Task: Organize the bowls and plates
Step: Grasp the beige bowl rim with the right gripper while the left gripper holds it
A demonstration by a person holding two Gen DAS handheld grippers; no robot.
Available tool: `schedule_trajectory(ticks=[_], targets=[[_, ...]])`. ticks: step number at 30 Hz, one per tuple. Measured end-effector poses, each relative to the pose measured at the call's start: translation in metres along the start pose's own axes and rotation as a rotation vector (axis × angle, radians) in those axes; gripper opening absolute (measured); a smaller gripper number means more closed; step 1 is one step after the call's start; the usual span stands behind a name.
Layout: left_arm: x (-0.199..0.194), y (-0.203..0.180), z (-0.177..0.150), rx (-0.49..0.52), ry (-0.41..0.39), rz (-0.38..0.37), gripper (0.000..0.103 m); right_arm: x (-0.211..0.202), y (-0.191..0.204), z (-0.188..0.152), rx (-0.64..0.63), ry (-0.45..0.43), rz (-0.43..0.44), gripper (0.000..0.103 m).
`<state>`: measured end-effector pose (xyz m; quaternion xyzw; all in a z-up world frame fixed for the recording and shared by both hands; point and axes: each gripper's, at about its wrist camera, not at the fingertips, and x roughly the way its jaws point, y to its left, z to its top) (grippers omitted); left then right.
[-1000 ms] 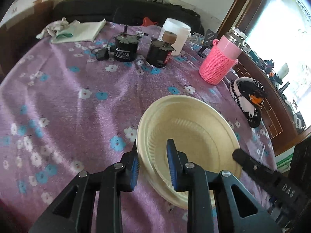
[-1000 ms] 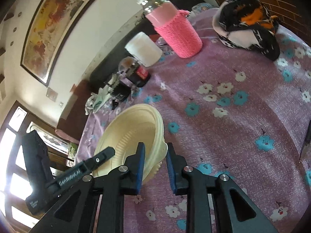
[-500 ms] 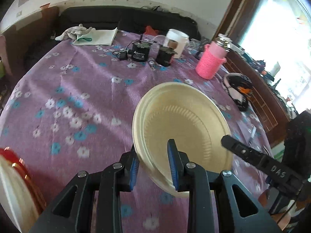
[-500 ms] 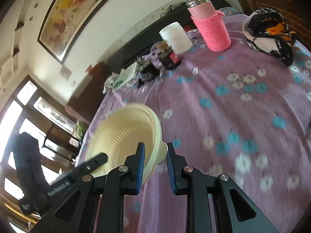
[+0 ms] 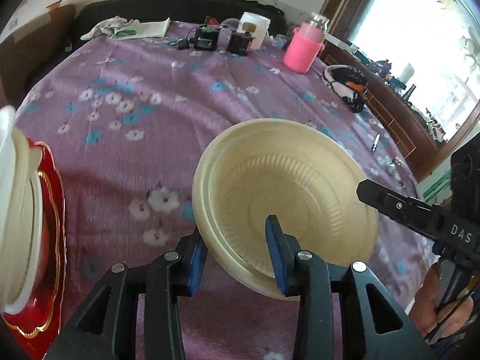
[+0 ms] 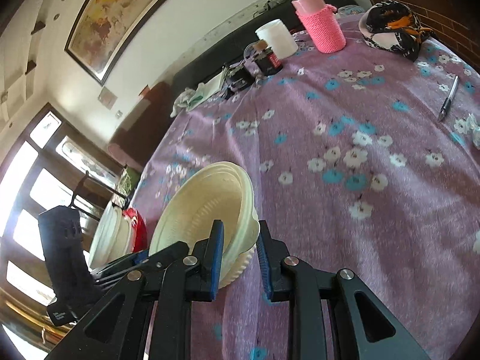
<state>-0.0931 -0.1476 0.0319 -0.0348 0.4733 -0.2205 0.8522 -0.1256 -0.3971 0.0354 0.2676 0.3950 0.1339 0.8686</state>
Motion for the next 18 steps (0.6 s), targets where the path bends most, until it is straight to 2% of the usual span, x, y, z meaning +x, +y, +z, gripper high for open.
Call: schedule_trajectory(ticks=[9, 18], targets=[[-0.002, 0.007, 0.004, 0.005, -0.04, 0.031, 0.035, 0.01, 0.002, -0.013, -0.027, 0.007, -0.05, 0.026], [0.003, 0.013, 0.007, 0.003, -0.05, 0.036, 0.036, 0.002, 0.005, -0.019, -0.041, 0.005, -0.061, 0.034]])
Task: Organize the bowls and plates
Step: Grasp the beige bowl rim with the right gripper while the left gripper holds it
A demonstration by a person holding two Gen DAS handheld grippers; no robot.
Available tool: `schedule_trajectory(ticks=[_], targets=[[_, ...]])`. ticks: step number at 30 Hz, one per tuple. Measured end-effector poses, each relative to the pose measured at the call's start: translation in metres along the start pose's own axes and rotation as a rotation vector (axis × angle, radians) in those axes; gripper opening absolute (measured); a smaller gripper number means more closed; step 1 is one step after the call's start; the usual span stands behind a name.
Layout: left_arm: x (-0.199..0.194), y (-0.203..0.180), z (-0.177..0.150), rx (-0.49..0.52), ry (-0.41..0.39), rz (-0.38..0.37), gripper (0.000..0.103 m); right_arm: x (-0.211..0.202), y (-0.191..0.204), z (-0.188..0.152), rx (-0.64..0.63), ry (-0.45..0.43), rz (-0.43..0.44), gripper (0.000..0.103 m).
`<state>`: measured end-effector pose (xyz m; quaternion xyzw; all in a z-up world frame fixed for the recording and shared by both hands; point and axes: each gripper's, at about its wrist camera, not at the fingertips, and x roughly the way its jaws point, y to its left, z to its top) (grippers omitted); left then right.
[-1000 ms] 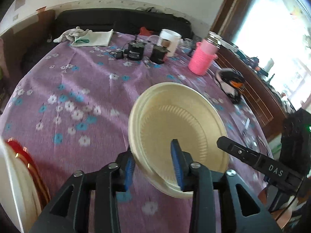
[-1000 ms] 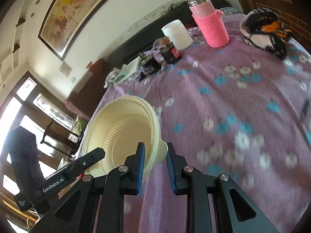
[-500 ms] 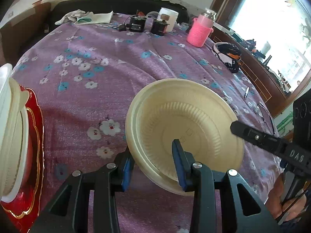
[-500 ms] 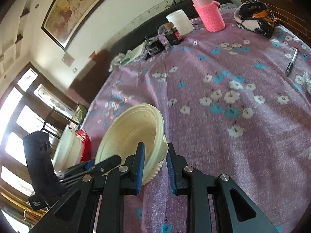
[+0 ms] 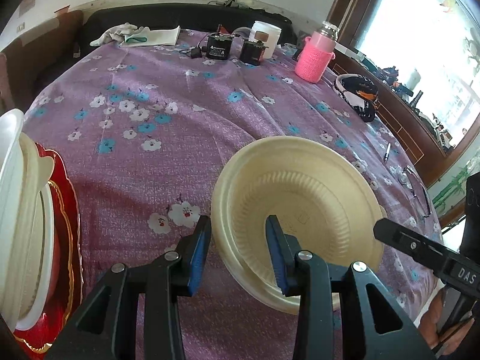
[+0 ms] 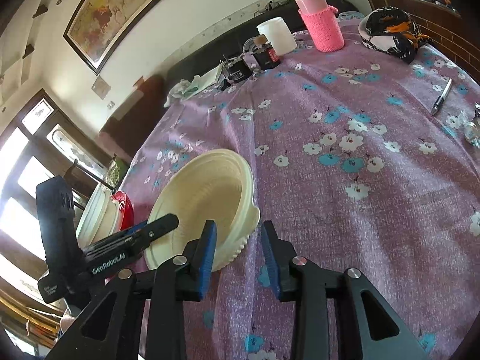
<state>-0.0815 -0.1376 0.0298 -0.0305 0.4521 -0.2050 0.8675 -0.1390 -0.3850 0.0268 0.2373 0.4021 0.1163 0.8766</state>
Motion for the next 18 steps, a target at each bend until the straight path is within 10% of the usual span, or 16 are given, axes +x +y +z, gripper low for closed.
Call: schedule_trajectory(ticks=[18], targets=[[-0.017, -0.018, -0.005, 0.083, -0.079, 0.045, 0.029, -0.002, 0.012, -0.004, -0.031, -0.027, 0.0, 0.025]])
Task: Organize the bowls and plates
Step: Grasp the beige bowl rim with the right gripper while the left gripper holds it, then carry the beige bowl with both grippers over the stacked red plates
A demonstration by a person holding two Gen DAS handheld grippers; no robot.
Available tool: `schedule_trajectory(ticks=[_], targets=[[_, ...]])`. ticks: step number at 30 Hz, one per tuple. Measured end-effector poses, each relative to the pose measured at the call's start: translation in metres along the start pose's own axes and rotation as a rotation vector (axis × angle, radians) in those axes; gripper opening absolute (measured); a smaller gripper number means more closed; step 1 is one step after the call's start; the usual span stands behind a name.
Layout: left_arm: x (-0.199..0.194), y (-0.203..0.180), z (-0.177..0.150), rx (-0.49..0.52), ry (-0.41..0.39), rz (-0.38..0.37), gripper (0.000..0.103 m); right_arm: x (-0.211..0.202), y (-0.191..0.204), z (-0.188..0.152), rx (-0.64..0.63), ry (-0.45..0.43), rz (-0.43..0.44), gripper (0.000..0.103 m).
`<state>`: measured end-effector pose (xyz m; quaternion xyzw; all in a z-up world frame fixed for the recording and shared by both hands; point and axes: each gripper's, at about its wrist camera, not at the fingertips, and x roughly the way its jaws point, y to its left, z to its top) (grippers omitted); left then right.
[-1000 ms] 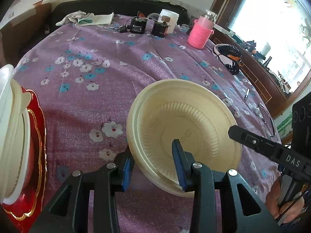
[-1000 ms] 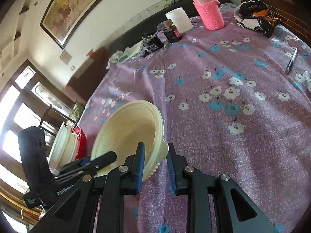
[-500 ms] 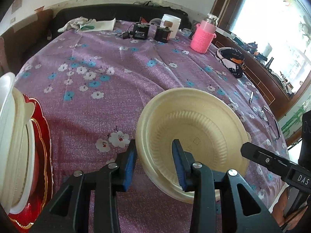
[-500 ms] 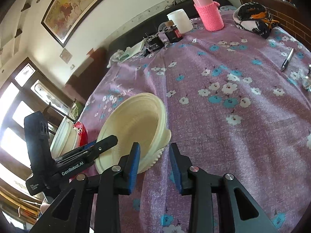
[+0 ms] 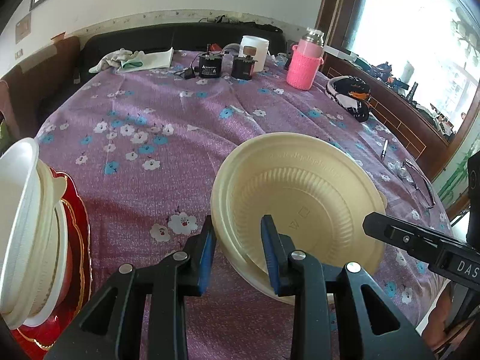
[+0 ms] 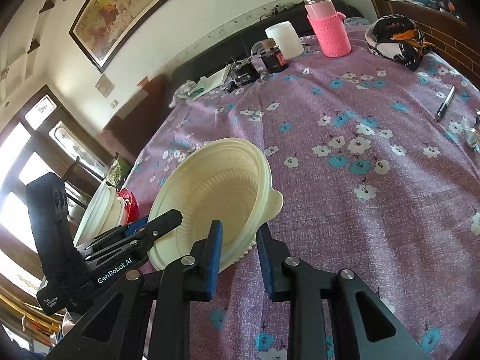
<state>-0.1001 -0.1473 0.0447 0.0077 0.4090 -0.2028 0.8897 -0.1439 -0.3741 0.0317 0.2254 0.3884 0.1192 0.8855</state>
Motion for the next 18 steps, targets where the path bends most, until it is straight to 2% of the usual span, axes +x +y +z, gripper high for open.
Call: schedule_trajectory(ticks=[18], targets=[[-0.015, -0.002, -0.003, 0.035, -0.059, 0.047, 0.029, 0.0, 0.007, 0.0, -0.014, -0.013, 0.013, 0.025]])
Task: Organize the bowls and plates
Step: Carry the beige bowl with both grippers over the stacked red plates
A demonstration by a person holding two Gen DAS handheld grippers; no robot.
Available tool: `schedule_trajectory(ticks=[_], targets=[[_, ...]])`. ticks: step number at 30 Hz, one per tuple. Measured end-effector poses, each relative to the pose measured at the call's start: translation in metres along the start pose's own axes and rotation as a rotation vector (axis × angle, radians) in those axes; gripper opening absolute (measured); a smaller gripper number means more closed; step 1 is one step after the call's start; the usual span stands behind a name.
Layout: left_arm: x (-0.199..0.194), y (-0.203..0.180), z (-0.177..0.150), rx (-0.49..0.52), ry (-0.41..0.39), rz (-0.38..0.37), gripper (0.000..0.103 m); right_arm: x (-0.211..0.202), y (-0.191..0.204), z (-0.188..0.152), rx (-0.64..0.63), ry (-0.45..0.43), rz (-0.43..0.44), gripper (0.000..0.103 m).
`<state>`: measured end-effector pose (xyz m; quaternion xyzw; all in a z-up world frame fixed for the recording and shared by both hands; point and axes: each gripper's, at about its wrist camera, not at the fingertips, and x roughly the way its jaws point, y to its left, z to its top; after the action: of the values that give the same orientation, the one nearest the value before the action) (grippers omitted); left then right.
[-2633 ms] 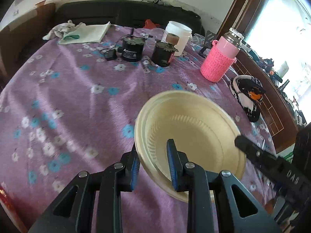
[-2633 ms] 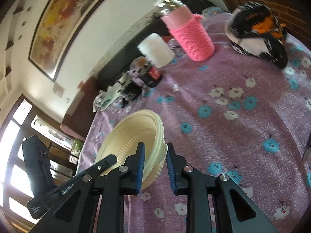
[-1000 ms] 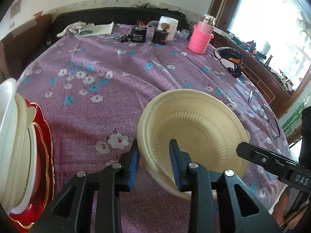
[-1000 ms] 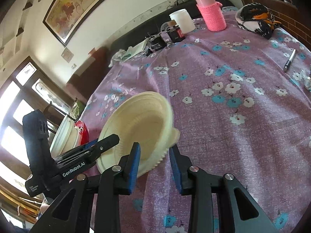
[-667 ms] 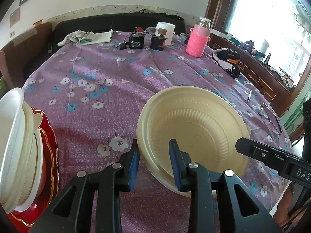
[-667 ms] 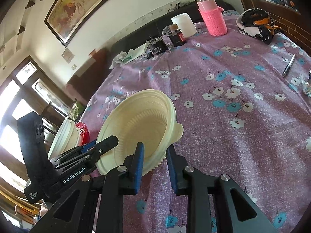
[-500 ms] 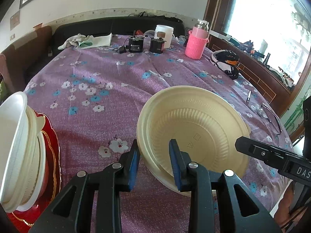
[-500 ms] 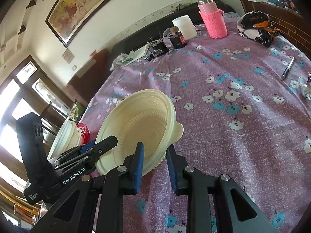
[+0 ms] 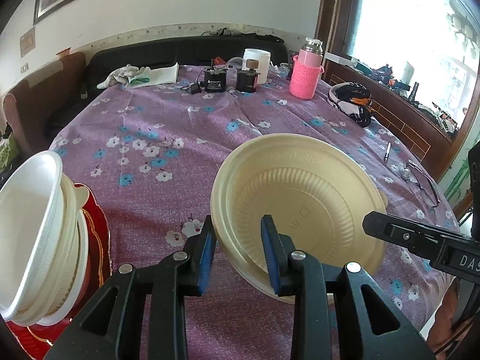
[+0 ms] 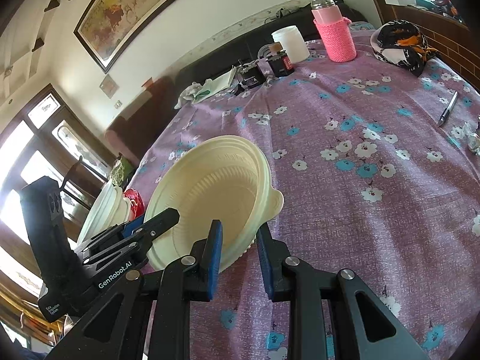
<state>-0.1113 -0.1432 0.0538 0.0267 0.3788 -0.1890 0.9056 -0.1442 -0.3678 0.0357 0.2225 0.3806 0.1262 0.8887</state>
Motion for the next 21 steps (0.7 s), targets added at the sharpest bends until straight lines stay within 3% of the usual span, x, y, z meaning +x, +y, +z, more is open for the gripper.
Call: schedule_trajectory(ticks=[21], targets=[[-0.014, 0.003, -0.002, 0.008, -0.046, 0.023, 0.029, -0.001, 0.011, 0.002, -0.011, -0.001, 0.007, 0.025]])
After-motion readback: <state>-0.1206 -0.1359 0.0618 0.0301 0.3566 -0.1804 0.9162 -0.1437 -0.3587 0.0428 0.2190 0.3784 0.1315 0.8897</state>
